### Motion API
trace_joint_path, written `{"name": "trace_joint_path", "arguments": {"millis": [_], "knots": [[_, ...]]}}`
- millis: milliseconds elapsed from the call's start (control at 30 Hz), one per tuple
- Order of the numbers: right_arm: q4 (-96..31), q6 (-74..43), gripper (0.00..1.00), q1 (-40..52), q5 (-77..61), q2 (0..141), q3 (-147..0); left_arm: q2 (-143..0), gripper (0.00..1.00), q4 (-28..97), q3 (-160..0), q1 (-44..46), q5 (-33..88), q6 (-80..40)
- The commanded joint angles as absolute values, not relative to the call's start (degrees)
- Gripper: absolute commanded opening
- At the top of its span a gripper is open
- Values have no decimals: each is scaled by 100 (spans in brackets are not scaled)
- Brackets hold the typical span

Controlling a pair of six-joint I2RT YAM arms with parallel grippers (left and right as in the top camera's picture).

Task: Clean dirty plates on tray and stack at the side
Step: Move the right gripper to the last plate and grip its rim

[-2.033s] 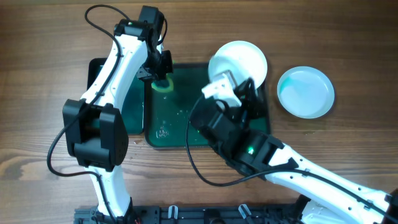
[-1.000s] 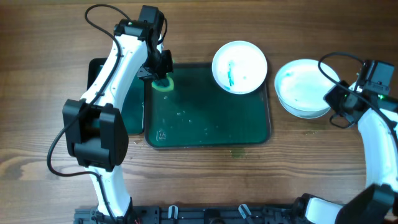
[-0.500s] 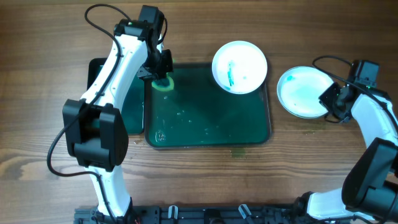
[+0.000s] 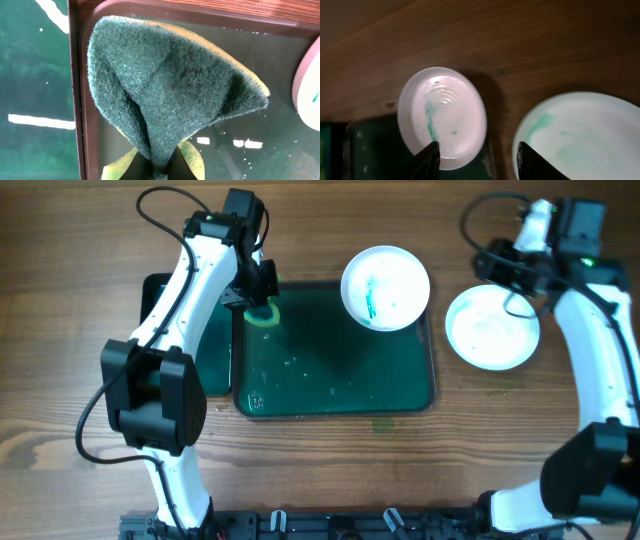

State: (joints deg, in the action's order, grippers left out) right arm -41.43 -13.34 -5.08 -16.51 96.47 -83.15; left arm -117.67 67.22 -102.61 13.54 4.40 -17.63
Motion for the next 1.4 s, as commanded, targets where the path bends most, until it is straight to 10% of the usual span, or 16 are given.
{"name": "trace_joint_path", "arguments": {"millis": [0,367,700,1367], "knots": [[-4160,-1153,50,-97,-1549,10503,-8829,-11778,4,6705,-10350,1376,513,-1693],[-3824,-899,47,220,-1247,12599,-9321,-11778,4,6707,-10350,1376,513,-1693],[-3992,-902,5,233,-1284,12661,-9321,-11778,4,6705,-10350,1376,513,-1693],[-5271,-1503,4,1203,-1758,11819,-8750,-11780,4,6702,-10350,1382,565,-1737]]}}
